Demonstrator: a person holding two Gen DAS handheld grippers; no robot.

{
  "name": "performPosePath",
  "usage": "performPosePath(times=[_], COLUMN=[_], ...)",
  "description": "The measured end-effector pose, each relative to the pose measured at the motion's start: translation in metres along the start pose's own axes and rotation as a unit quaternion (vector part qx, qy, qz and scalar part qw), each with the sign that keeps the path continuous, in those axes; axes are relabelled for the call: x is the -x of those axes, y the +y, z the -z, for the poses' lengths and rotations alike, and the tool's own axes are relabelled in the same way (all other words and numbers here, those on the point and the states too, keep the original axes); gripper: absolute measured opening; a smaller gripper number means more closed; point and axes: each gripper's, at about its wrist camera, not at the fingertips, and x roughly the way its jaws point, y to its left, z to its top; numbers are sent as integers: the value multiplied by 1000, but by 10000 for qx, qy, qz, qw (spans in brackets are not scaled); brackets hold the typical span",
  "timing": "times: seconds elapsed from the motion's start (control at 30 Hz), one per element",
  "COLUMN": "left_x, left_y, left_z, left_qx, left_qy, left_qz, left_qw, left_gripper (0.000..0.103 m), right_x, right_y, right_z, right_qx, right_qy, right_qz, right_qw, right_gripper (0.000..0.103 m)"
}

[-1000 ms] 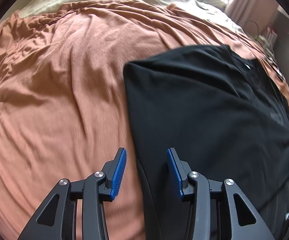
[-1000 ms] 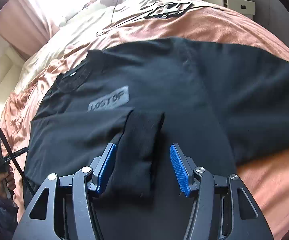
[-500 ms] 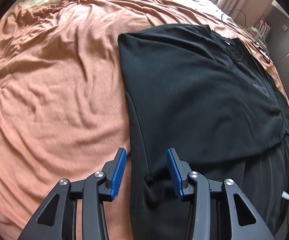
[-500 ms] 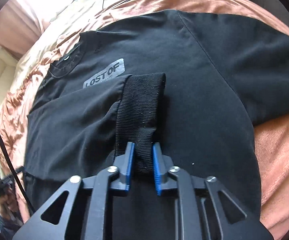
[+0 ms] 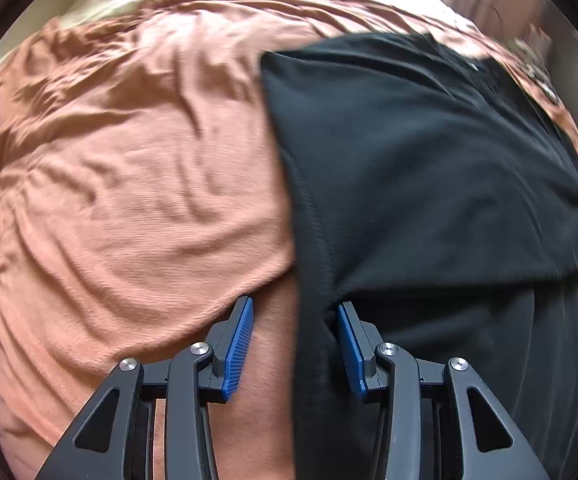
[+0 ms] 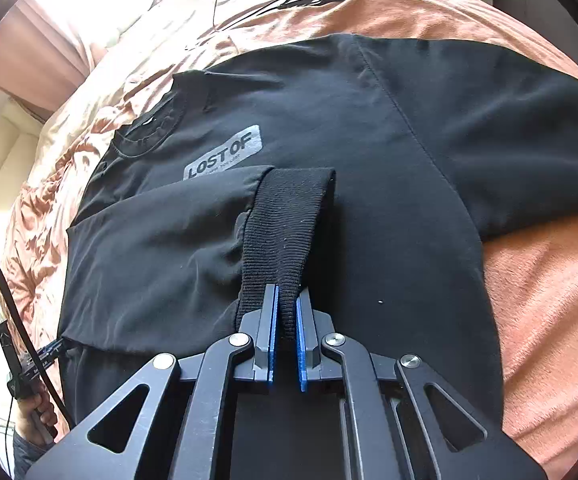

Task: Fold small clothes
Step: 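Pull the cuff along the shirt body toward the hem with the right gripper, release, then move the right gripper to the other sleeve and close on it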

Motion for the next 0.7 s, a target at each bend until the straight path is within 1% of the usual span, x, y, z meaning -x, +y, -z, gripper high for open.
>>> performPosePath(times=[0.07,0.17,0.27,0.37,0.4,0.43,0.47,0.5,0.53,0.63,0.7], left_x=[1,2,4,11,16,21,27,31,35,48,54], left_y=[11,22,28,22,21,20,18,17,16,10,2], left_z=[1,5,9,9,11,11,11,10,9,5,0], left_qx=[205,297,408,325,291,274,246,233,230,194,169], left_qy=[-42,-39,48,135,106,70,37,17,-9,-118,-175], left_qz=[129,246,359,349,336,337,367,415,468,542,530], left_qw=[9997,9992,9985,9988,9990,9990,9990,9989,9986,9983,9983], left_gripper=[41,39,39,41,41,41,41,41,42,43,50], right_x=[2,-4,-9,9,16,21,29,36,45,63,76], right_y=[2,2,-2,-11,-16,-19,-24,-30,-37,-58,-79], right_z=[2,7,9,8,8,9,9,9,9,10,10], right_qx=[62,166,161,202,185,165,141,142,130,-51,-267], right_qy=[4,73,145,-122,-182,-216,-280,-365,-473,-624,-754], right_qz=[3,129,123,227,153,87,58,93,137,136,176], right_qw=[10000,9998,9997,9995,9995,9996,9995,9992,9987,9979,9966], right_gripper=[4,4,6,8,12,22,30,45,54,55,55])
